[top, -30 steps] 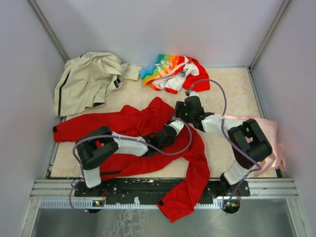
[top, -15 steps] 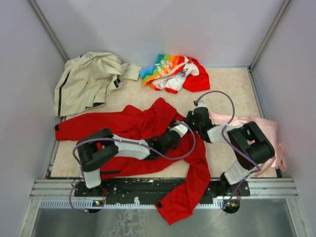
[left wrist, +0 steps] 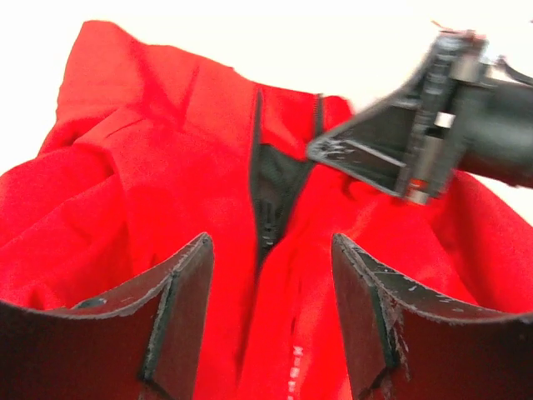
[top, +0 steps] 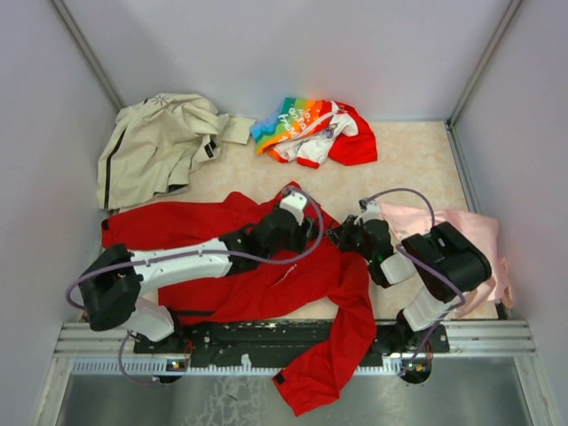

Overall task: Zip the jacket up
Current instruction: Zip the zipper on the jacket.

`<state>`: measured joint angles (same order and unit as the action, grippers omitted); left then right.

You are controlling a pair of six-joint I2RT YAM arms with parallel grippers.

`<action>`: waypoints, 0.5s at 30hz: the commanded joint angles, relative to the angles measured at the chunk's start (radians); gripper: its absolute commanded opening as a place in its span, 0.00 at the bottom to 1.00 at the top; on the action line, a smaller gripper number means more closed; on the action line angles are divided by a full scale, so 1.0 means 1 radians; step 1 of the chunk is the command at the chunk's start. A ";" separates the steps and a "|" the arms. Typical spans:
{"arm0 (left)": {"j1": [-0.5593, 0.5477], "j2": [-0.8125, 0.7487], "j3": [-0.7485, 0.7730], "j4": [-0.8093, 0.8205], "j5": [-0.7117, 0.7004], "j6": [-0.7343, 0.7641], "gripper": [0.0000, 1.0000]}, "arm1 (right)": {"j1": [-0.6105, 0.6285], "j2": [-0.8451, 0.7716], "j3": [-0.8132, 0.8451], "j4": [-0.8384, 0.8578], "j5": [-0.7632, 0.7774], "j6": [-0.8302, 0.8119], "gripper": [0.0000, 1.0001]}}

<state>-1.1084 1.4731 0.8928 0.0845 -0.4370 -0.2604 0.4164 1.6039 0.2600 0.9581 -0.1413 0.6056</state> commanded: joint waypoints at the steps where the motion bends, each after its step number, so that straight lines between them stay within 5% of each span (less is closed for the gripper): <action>1: 0.118 0.047 0.061 -0.181 0.136 -0.144 0.65 | -0.001 0.073 -0.045 0.244 -0.016 -0.010 0.00; 9: 0.136 0.230 0.194 -0.416 0.091 -0.198 0.71 | -0.001 0.097 -0.067 0.302 0.000 -0.018 0.00; 15: 0.136 0.281 0.149 -0.406 0.184 -0.252 0.75 | -0.001 0.083 -0.056 0.269 0.006 -0.034 0.00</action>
<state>-0.9707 1.7397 1.0634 -0.2707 -0.3214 -0.4568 0.4160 1.6936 0.2073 1.1881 -0.1520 0.6090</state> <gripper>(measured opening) 0.746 0.034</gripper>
